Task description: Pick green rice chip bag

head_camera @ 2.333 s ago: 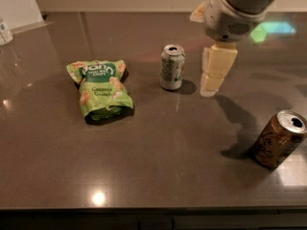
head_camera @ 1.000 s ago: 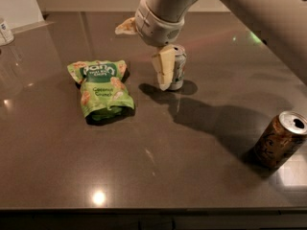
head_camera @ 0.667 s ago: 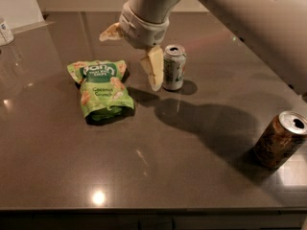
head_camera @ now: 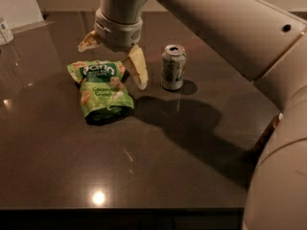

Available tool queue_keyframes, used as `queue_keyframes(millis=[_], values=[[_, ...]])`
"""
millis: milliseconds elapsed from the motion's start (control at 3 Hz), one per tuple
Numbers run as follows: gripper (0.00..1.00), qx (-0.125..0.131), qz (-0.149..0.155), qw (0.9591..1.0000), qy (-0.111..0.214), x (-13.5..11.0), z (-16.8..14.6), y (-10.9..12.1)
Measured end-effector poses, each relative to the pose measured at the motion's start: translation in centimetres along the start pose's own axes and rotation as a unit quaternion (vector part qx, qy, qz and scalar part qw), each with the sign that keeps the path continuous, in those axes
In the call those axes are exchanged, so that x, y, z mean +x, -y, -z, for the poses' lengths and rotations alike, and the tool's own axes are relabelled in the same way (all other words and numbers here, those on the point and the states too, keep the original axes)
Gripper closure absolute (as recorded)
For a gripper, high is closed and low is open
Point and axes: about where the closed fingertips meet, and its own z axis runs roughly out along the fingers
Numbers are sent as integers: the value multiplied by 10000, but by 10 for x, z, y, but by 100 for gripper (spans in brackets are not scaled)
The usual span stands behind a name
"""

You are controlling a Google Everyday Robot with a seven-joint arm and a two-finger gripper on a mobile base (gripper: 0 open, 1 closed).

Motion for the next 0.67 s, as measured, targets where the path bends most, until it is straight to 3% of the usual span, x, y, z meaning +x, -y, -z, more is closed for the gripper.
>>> queue_keyframes(millis=[333,667], values=[[0,-125,221,9997,6,-4,-8,9],[0,-125,221,9997,6,-4,-8,9]])
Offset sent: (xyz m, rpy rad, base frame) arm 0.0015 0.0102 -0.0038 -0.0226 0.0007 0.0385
